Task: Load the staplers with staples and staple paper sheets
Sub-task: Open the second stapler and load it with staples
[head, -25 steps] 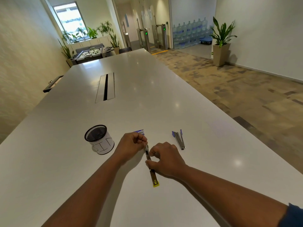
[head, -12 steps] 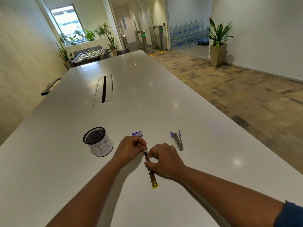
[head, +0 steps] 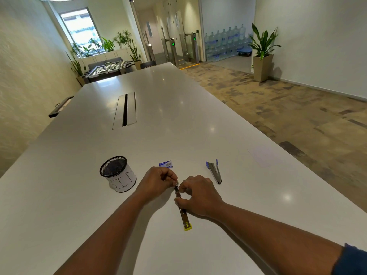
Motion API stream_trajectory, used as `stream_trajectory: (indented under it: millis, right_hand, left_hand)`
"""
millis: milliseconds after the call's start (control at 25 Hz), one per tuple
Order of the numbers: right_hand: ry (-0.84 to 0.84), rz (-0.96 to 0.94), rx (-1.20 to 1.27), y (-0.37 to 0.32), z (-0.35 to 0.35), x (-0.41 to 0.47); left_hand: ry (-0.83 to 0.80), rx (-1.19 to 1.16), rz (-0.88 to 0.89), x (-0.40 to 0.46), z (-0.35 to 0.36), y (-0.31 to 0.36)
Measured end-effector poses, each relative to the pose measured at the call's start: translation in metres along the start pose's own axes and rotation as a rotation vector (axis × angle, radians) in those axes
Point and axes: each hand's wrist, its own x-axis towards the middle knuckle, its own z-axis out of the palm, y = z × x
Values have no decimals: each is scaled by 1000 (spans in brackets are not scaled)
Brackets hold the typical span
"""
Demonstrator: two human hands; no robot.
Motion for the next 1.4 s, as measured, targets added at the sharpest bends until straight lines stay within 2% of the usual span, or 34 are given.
stream_trajectory:
  millis: [160,440,680,800,1080,1400]
  right_hand:
    - [3,-3,-5,0,0,0]
    - [3,6,-2,-1,0,-1]
    - [6,5,-5,-1,-1,-1]
    - [-2,1,-9,-2,-1,-1]
    - [1,5,-10,-2,-1,-1]
    - [14,-3,-9,0,0,1]
  left_hand:
    - [-44,28,6,3,-3,2]
    - [-72,-57,-22,4,-3,5]
    - [-54,-94,-26,2,0,-3]
    - [-9,-170,-106,0,5,-7]
    - [-124,-351,-351,9,2,-9]
    - [-106,-419,-456,18,5,-4]
